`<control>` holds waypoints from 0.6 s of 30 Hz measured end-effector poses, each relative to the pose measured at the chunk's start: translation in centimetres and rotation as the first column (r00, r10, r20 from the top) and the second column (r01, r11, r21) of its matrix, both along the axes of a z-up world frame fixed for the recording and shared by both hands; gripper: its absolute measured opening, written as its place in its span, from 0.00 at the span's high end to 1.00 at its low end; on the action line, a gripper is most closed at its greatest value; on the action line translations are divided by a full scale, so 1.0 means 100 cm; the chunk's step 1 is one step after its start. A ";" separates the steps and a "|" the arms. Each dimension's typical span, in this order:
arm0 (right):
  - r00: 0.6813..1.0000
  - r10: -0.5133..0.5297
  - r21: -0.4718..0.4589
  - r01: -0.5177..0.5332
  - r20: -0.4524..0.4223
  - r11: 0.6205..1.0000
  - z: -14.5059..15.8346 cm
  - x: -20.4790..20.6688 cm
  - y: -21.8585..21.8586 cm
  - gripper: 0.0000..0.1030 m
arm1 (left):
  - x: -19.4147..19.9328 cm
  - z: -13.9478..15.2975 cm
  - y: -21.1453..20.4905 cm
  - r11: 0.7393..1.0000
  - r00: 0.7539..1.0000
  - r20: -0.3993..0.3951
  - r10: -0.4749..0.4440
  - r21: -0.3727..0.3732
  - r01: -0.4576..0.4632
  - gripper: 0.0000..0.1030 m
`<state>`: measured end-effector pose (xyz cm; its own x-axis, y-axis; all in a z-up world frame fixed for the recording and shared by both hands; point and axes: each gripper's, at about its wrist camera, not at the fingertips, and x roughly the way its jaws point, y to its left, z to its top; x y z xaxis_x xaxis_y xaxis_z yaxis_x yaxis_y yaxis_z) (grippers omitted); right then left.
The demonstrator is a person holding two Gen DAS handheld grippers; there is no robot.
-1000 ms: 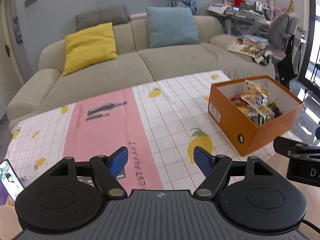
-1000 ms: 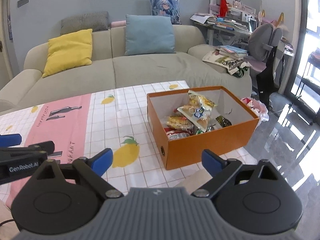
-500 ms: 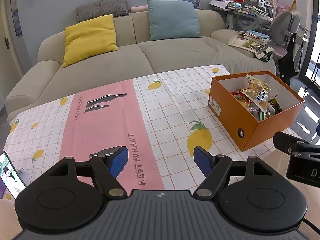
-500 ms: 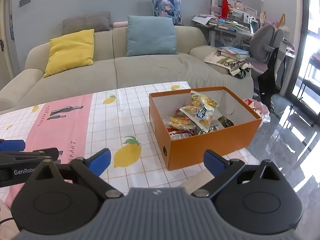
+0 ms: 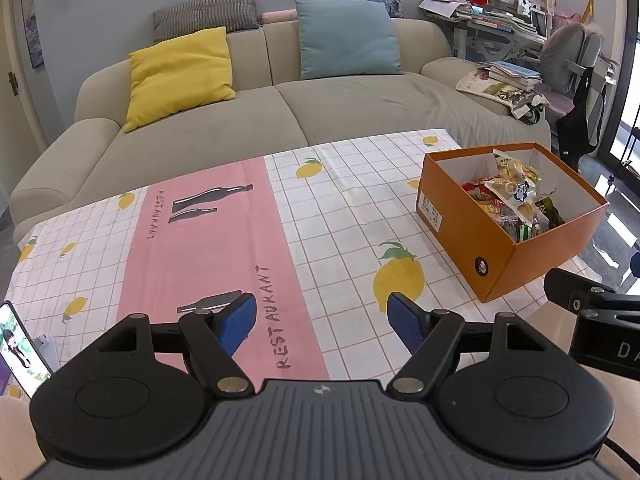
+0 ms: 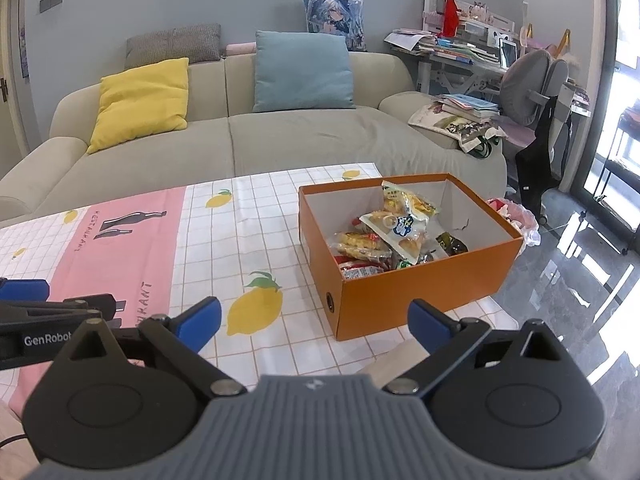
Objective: Organize snacks
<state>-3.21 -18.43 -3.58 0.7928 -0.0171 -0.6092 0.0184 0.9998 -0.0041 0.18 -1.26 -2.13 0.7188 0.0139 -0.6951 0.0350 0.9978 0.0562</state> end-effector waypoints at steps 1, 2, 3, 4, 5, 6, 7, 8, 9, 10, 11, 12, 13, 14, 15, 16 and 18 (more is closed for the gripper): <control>1.000 0.000 0.000 0.000 0.000 1.000 0.000 0.000 0.000 0.06 | 0.000 0.000 0.000 1.000 1.000 0.000 0.000 0.000 0.000 0.15; 1.000 0.001 0.000 -0.001 0.000 1.000 0.000 0.000 0.000 0.06 | 0.000 0.000 0.000 1.000 1.000 0.001 0.000 0.000 0.000 0.15; 1.000 0.001 0.000 -0.001 0.000 1.000 0.000 0.000 -0.001 0.06 | 0.000 0.000 0.000 1.000 1.000 0.000 0.000 0.000 0.000 0.15; 1.000 0.001 0.000 -0.001 0.000 1.000 0.000 0.000 0.000 0.06 | 0.000 0.000 0.000 1.000 1.000 0.000 0.000 0.000 0.000 0.15; 1.000 0.001 0.000 -0.001 0.000 1.000 0.000 0.000 0.000 0.06 | 0.000 0.000 0.000 1.000 1.000 0.000 0.001 0.000 -0.001 0.15; 1.000 0.001 -0.001 -0.001 0.001 1.000 0.000 0.000 0.000 0.06 | 0.000 0.000 0.000 1.000 1.000 0.000 0.001 0.001 -0.001 0.15; 1.000 0.002 -0.001 -0.002 0.001 1.000 0.000 0.000 0.000 0.06 | 0.000 0.000 0.000 1.000 1.000 0.000 0.001 0.001 -0.001 0.15; 1.000 0.003 -0.001 -0.003 0.000 1.000 0.000 0.000 -0.001 0.06 | 0.000 0.000 0.000 1.000 1.000 0.000 0.001 0.000 -0.001 0.15; 1.000 0.004 -0.001 -0.004 0.000 1.000 0.000 0.000 -0.001 0.06 | 0.000 0.000 0.000 1.000 1.000 0.001 0.000 0.000 0.000 0.15; 1.000 0.003 -0.002 -0.003 0.000 1.000 0.000 0.000 -0.001 0.06 | 0.000 0.000 0.000 1.000 1.000 0.001 0.000 -0.001 0.000 0.15; 1.000 0.003 -0.001 -0.003 0.000 1.000 0.000 0.000 -0.001 0.06 | 0.000 0.000 0.000 1.000 1.000 0.001 0.000 -0.001 0.000 0.15; 1.000 0.002 -0.001 -0.002 0.000 1.000 0.000 0.000 -0.001 0.06 | 0.000 0.000 0.000 1.000 1.000 0.000 0.001 0.000 -0.001 0.15; 1.000 0.003 -0.002 -0.003 0.000 1.000 0.000 0.000 -0.001 0.06 | 0.000 0.000 0.000 1.000 1.000 0.000 0.001 0.000 -0.001 0.15; 1.000 0.004 -0.001 -0.004 0.001 1.000 0.000 0.000 -0.001 0.06 | 0.000 0.000 0.000 1.000 1.000 0.000 0.001 0.000 -0.001 0.15; 1.000 0.004 -0.002 -0.004 0.001 1.000 0.000 0.000 -0.001 0.06 | 0.000 0.000 0.000 1.000 1.000 0.000 0.001 -0.001 -0.001 0.15; 1.000 0.004 -0.002 -0.004 0.001 1.000 0.000 0.000 -0.001 0.06 | 0.000 0.000 0.000 1.000 1.000 0.000 0.001 -0.001 -0.001 0.15; 1.000 0.005 -0.002 -0.005 0.000 1.000 0.000 0.000 -0.001 0.06 | 0.000 0.000 0.000 1.000 1.000 0.000 0.000 -0.001 0.000 0.15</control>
